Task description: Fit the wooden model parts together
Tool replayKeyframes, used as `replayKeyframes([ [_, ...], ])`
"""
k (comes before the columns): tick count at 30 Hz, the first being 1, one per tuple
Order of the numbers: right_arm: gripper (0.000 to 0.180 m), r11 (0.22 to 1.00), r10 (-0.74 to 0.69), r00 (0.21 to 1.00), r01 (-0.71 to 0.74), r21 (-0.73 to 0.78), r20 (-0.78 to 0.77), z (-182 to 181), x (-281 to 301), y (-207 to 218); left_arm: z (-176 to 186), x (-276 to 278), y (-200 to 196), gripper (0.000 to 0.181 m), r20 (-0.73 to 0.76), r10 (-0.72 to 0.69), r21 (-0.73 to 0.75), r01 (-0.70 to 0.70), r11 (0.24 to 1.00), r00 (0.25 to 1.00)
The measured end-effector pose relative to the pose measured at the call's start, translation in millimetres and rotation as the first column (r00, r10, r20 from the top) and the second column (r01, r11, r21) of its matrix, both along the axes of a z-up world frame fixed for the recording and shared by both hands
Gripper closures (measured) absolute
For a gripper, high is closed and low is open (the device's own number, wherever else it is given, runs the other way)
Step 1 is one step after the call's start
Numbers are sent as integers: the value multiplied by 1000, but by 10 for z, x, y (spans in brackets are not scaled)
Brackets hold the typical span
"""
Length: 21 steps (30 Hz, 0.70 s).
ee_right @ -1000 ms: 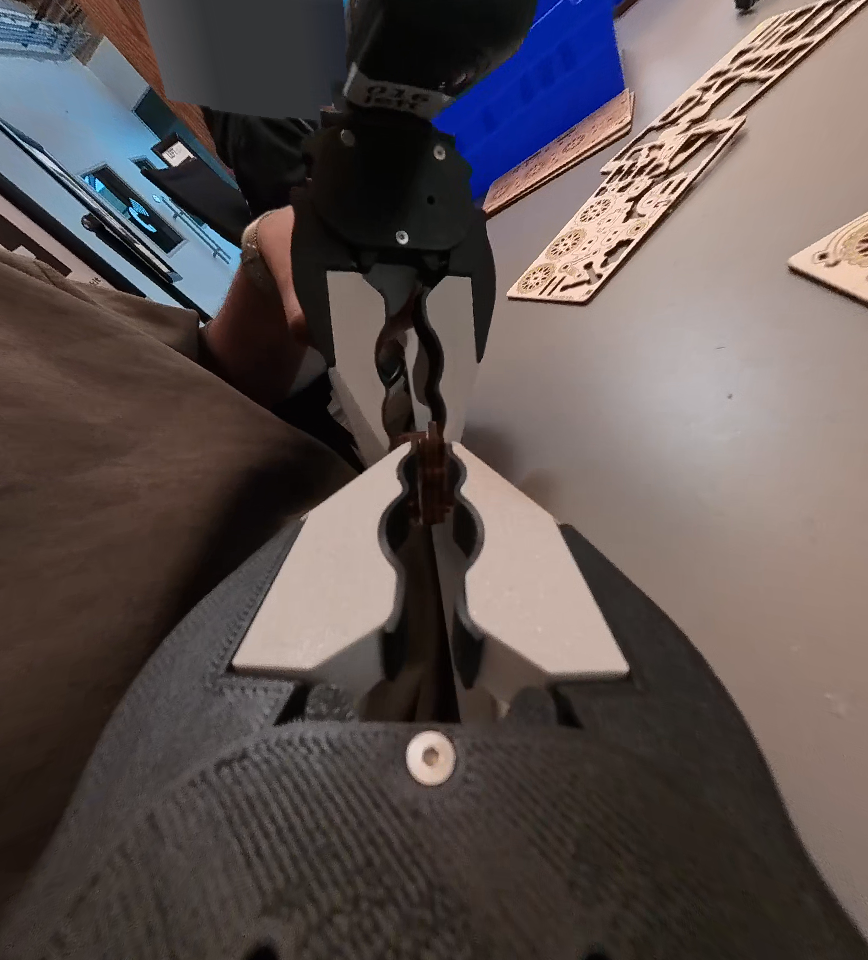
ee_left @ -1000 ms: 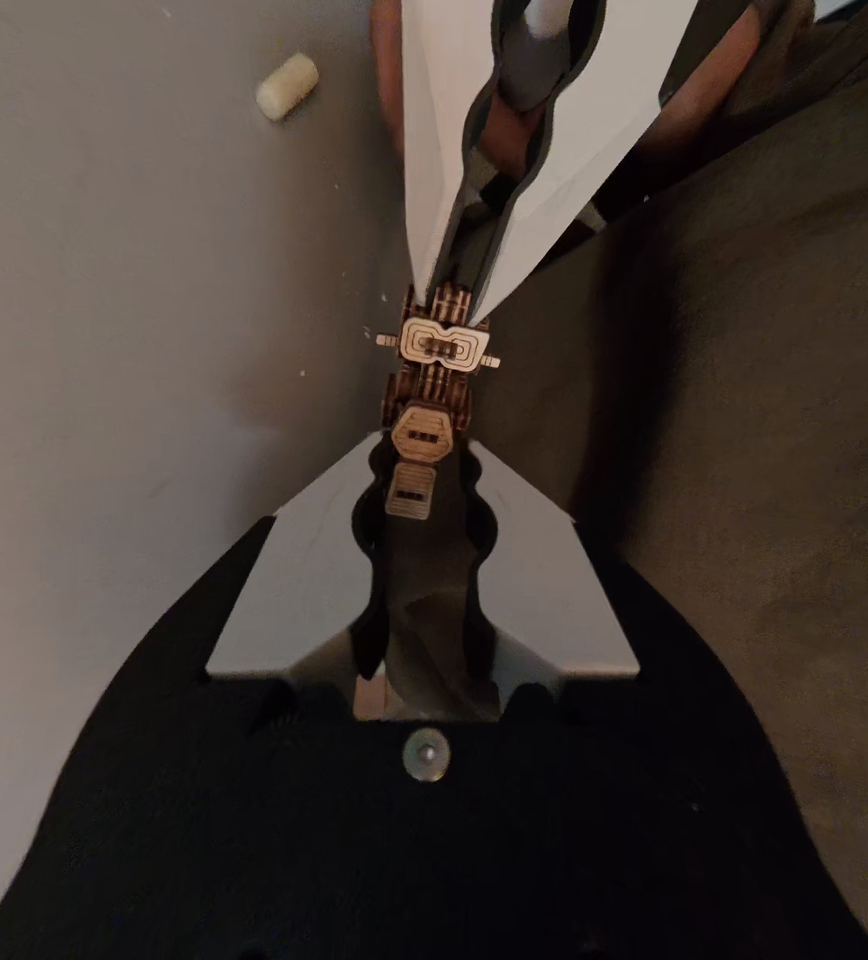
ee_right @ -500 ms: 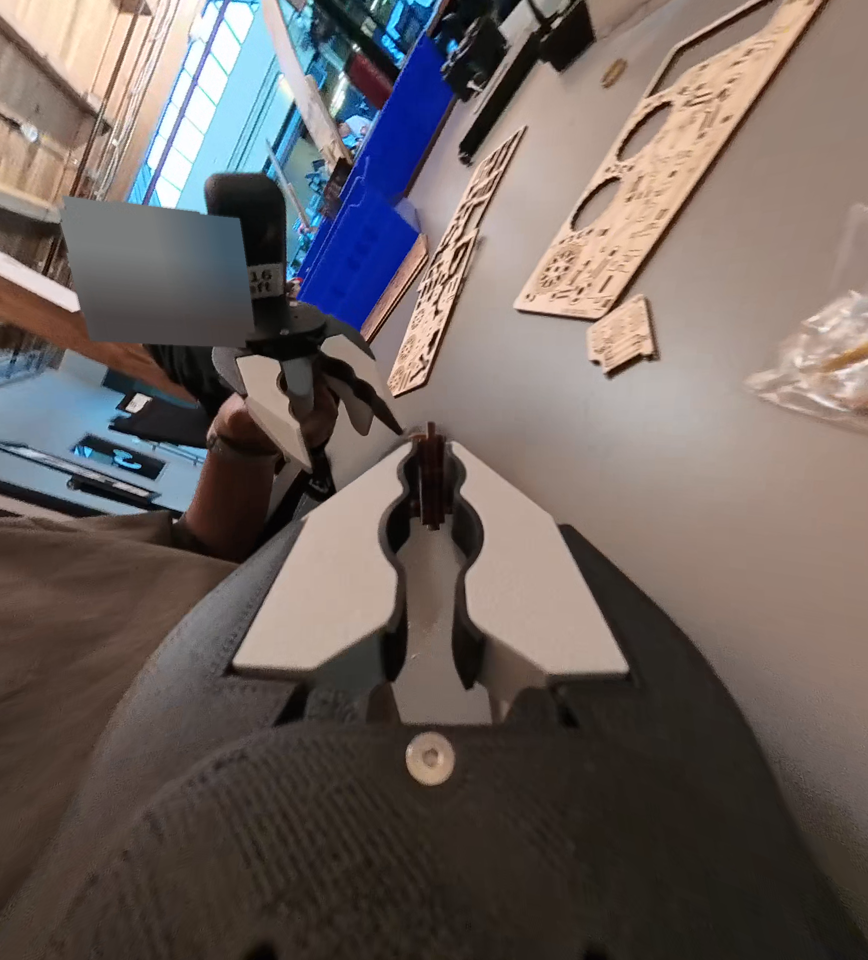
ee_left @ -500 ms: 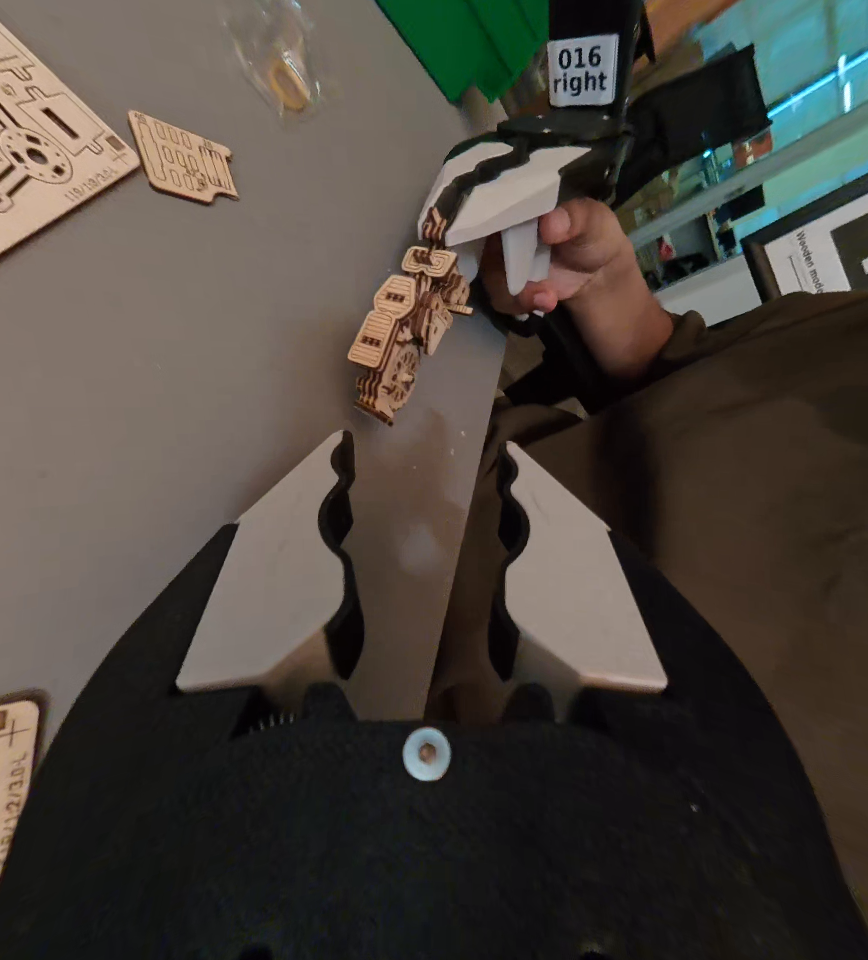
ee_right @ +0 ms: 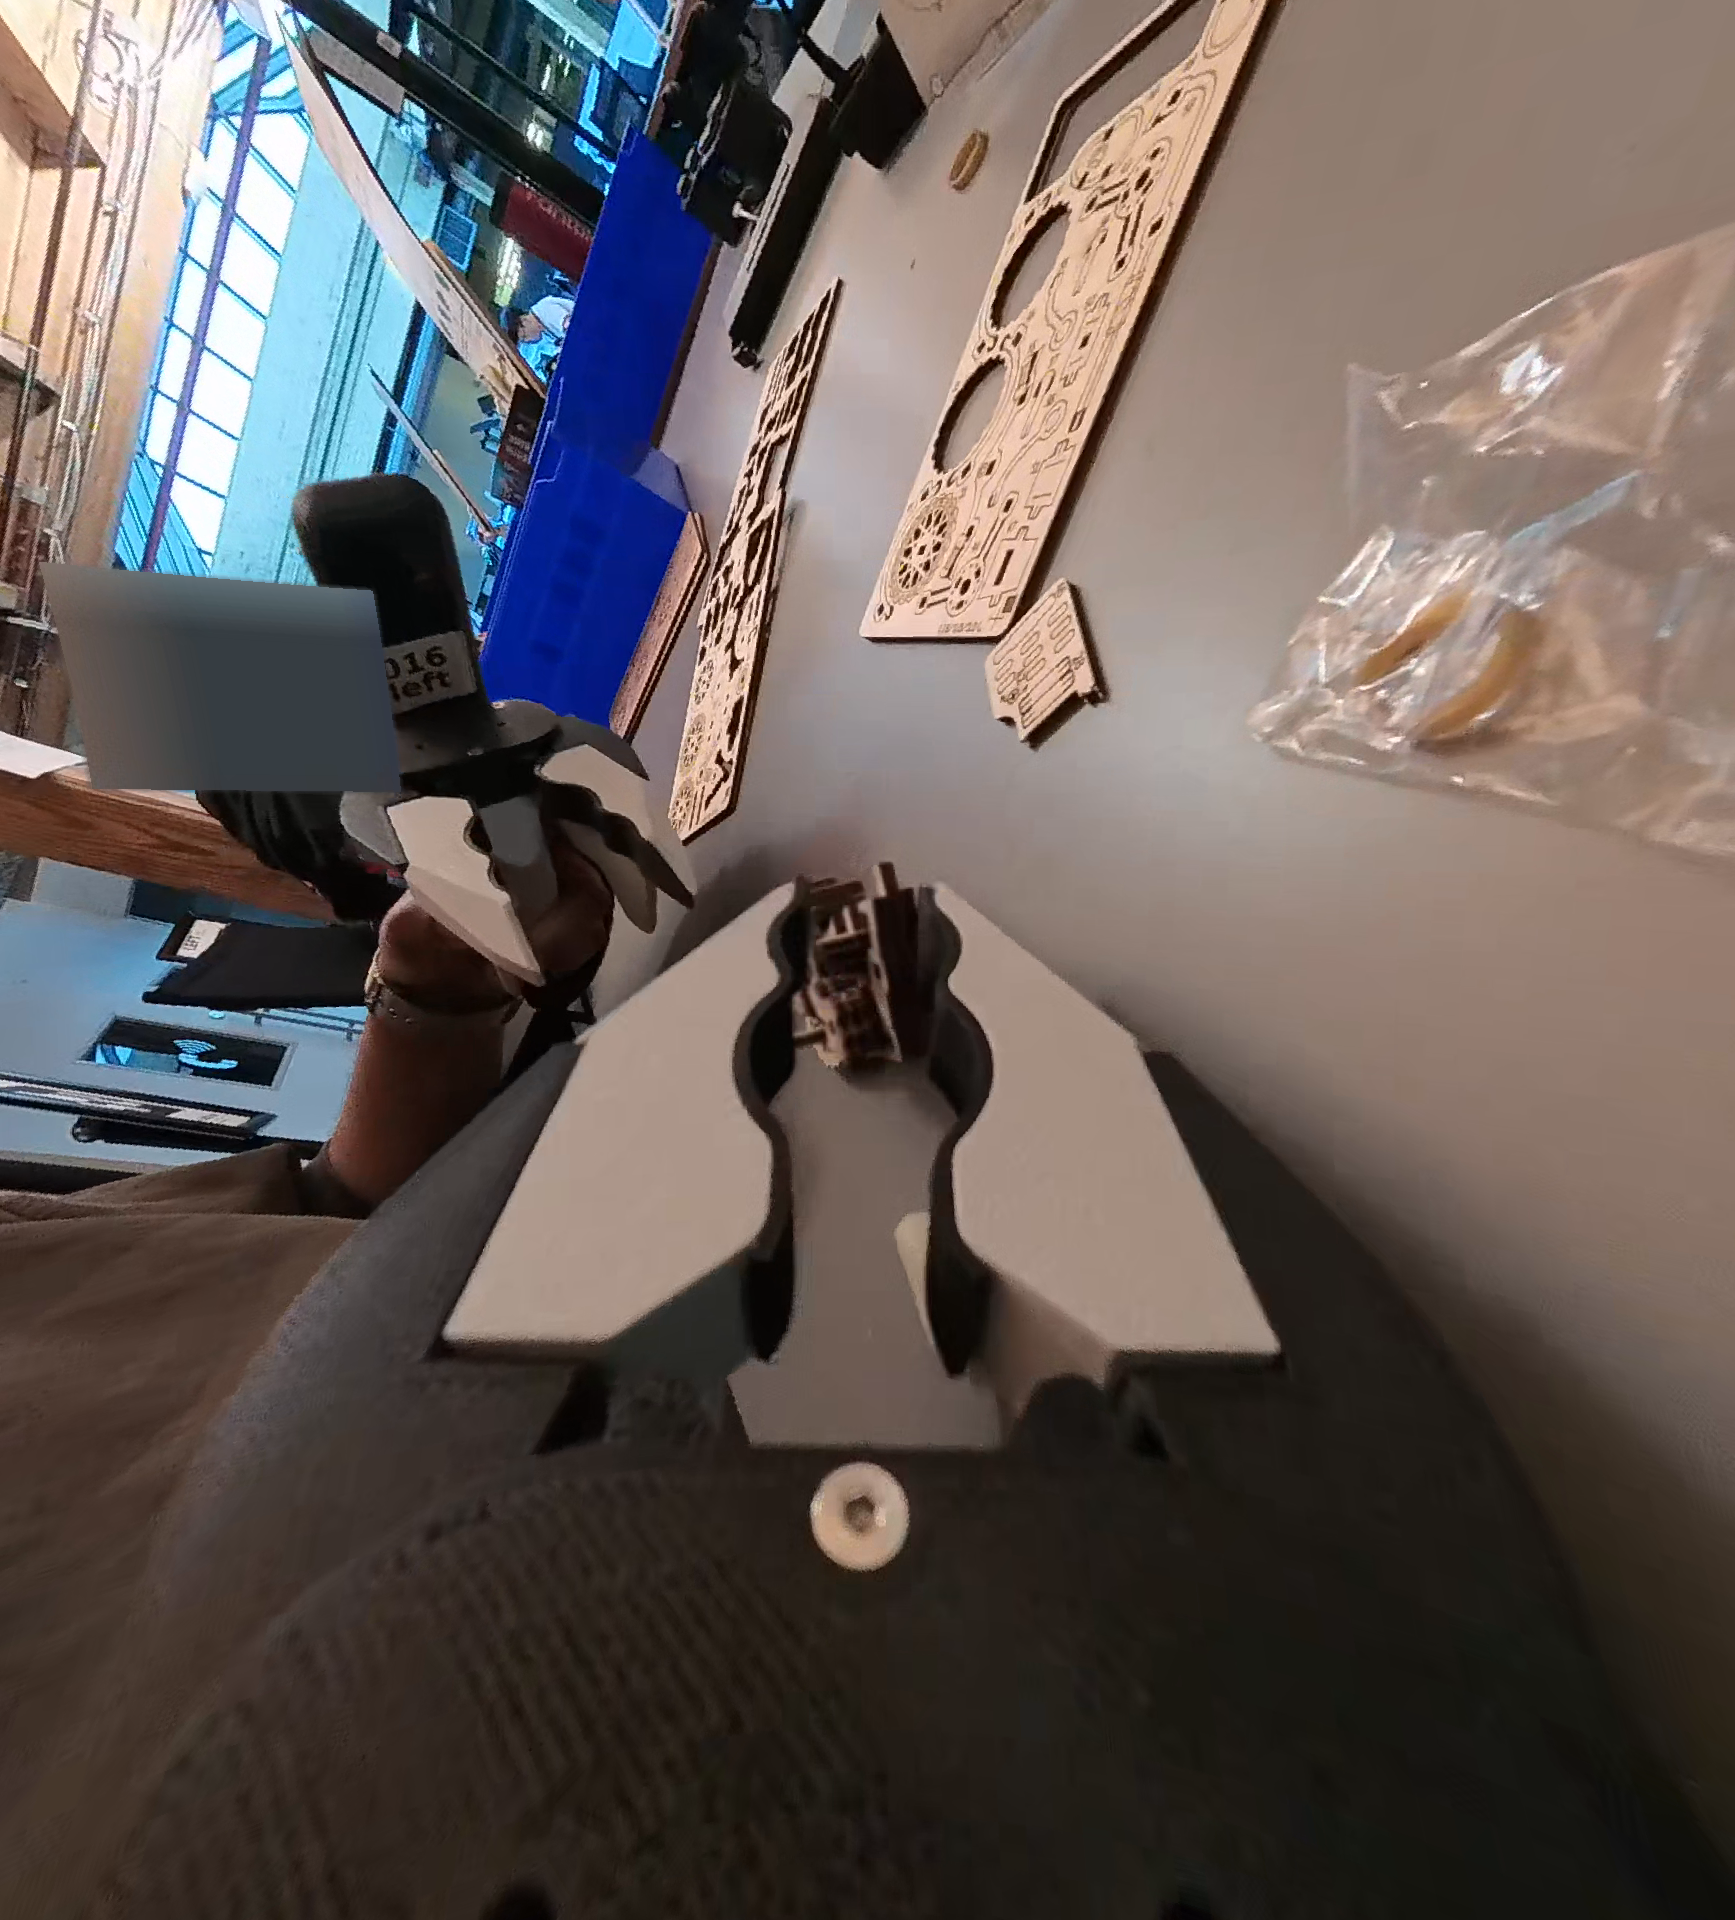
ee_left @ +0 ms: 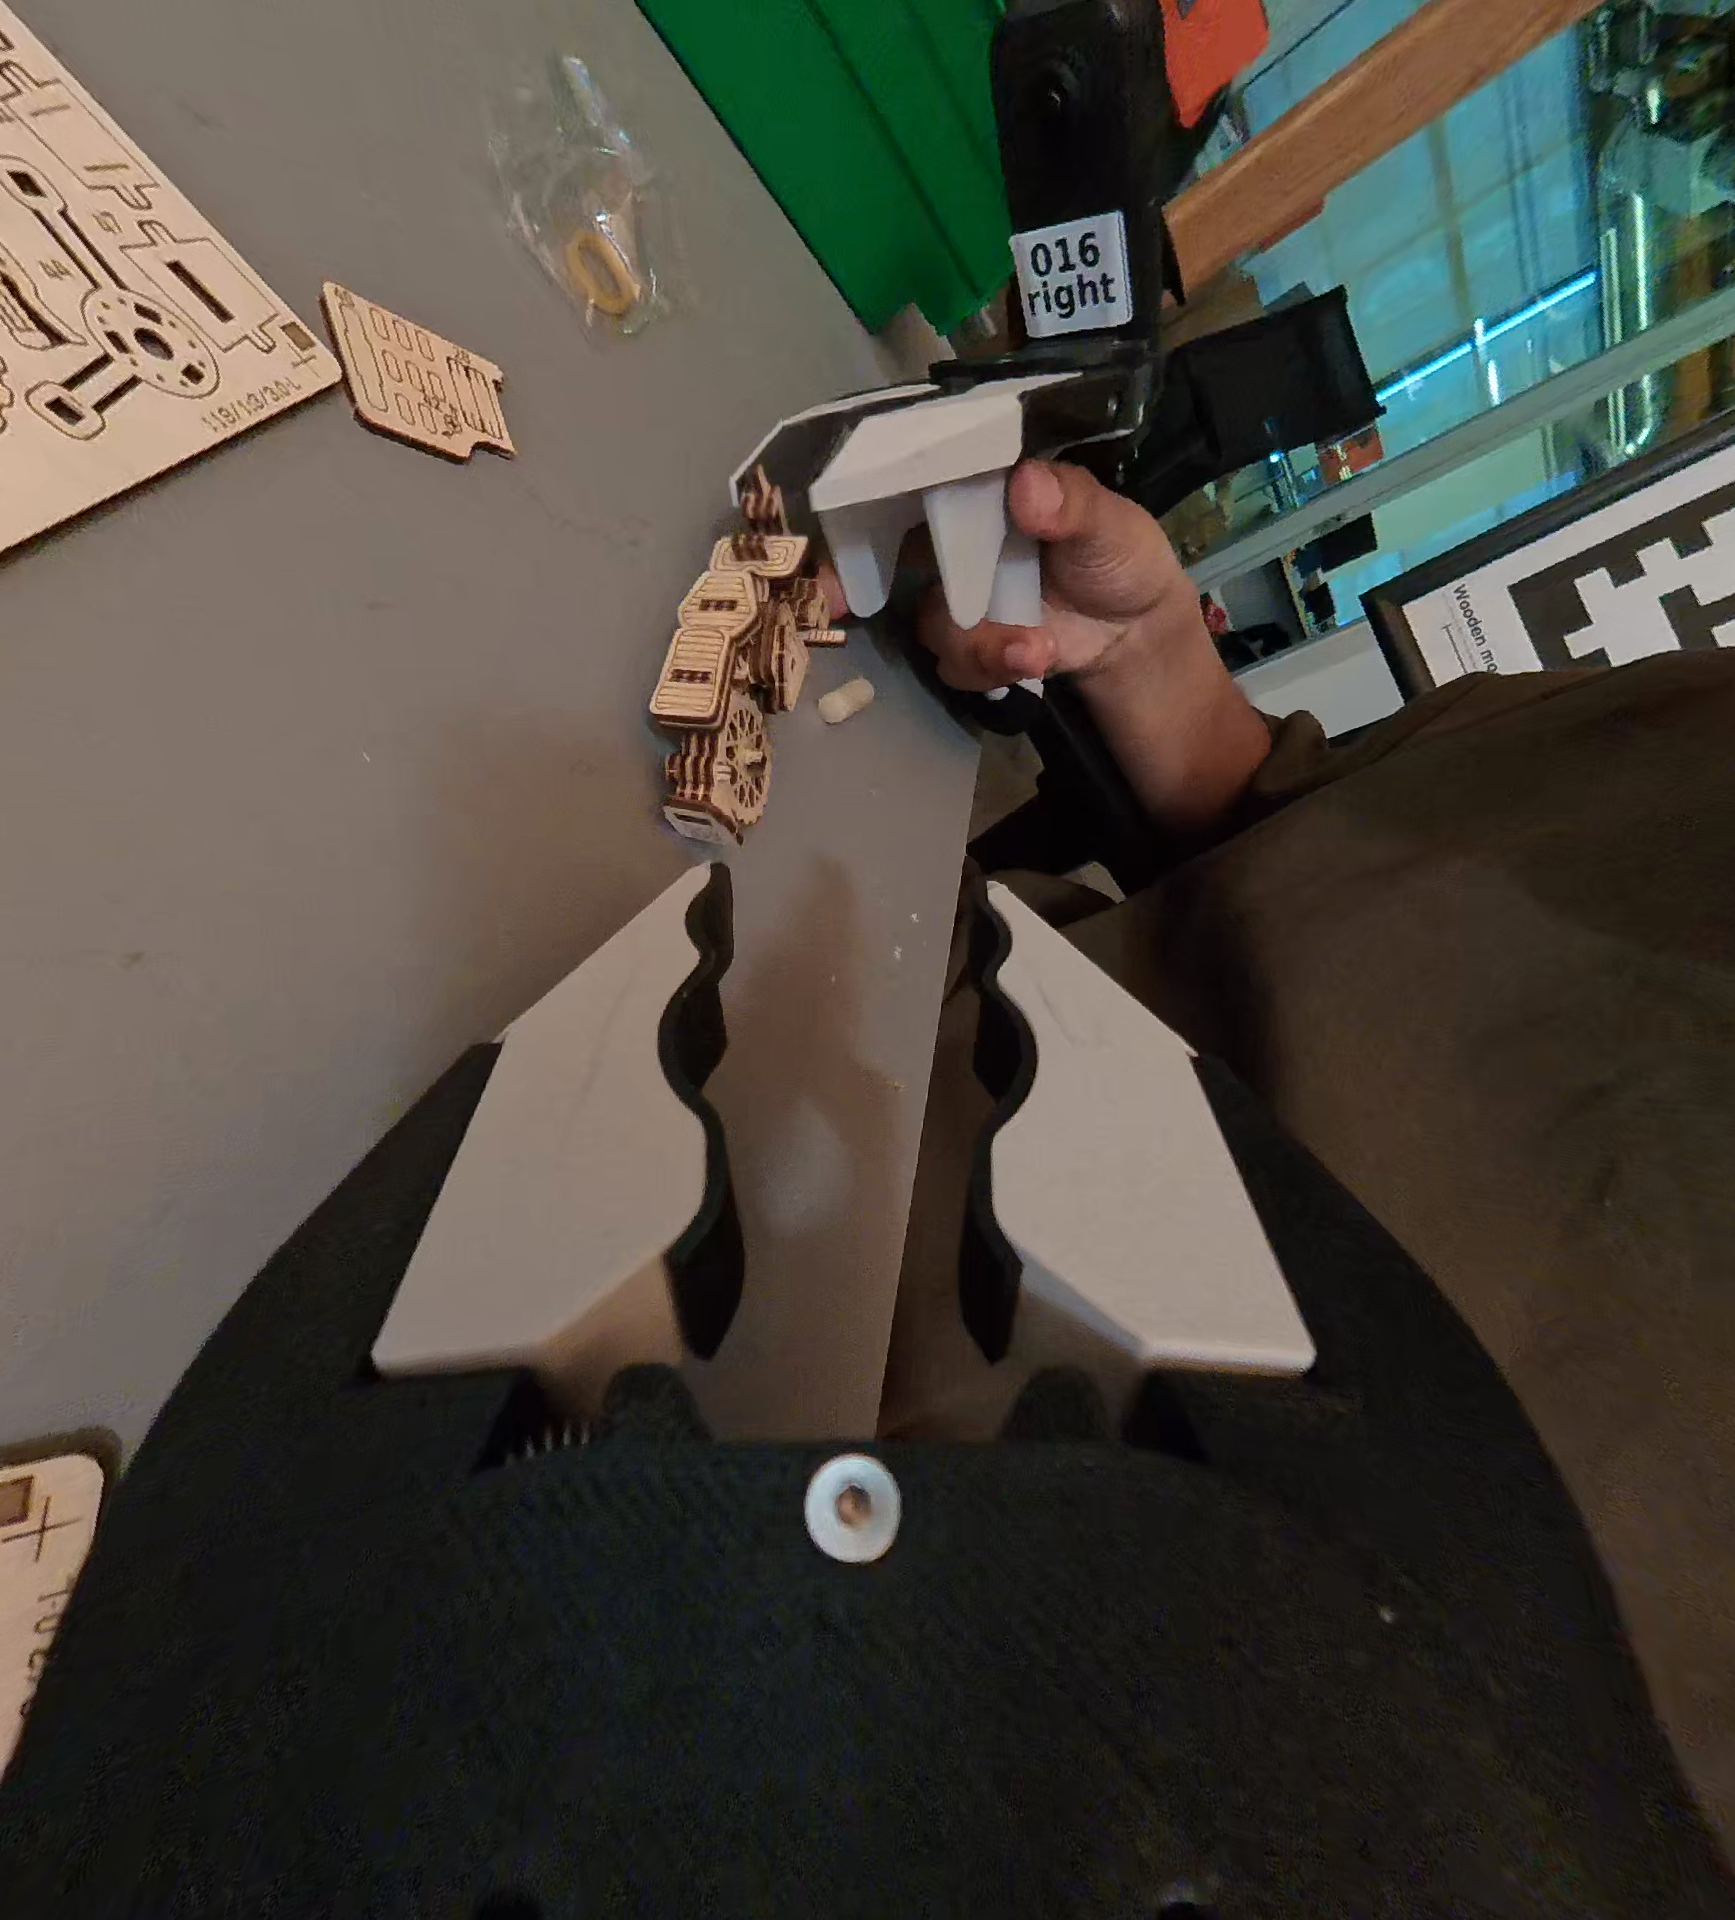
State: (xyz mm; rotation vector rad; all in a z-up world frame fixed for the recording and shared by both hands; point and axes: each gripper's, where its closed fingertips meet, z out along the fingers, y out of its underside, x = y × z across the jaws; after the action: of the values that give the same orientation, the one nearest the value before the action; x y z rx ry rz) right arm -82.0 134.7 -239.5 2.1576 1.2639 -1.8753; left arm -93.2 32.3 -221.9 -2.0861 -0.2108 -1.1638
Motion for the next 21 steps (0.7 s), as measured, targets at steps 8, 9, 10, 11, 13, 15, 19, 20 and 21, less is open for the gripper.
replayKeyframes([
  [8, 149, 999, -37, 999, 37, 17, -38, 68, -5, 83, -30, -1, 3, 137, 5, 2, -1, -2, 1000, 1000],
  [9, 149, 999, -36, 998, 37, 17, -42, 77, -3, 85, -34, -6, 4, 137, 4, 5, -1, -5, 1000, 1000],
  [10, 149, 999, -36, 998, 37, 16, -47, 85, -3, 86, -40, -12, 5, 137, 3, 8, -2, -8, 1000, 1000],
  [11, 149, 999, -37, 998, 38, 16, -50, 92, -3, 89, -45, -15, 6, 137, 2, 10, -2, -10, 1000, 1000],
  [13, 149, 999, -40, 997, 41, 20, -61, 111, -3, 100, -51, -22, 8, 137, 3, 14, 0, -14, 1000, 1000],
  [15, 148, 998, -48, 996, 50, 27, -75, 138, -4, 125, -54, -28, 14, 137, 5, 19, 4, -19, 1000, 1000],
  [19, 146, 997, -61, 992, 65, 36, -112, 212, -3, 185, -59, -48, 31, 138, -3, 31, 24, -30, 999, 1000],
  [20, 145, 997, -62, 991, 68, 39, -122, 233, -3, 202, -63, -55, 35, 138, -11, 34, 30, -34, 999, 999],
  [21, 143, 997, -62, 989, 68, 48, -132, 251, -2, 216, -62, -62, 38, 138, -16, 37, 38, -36, 999, 999],
])
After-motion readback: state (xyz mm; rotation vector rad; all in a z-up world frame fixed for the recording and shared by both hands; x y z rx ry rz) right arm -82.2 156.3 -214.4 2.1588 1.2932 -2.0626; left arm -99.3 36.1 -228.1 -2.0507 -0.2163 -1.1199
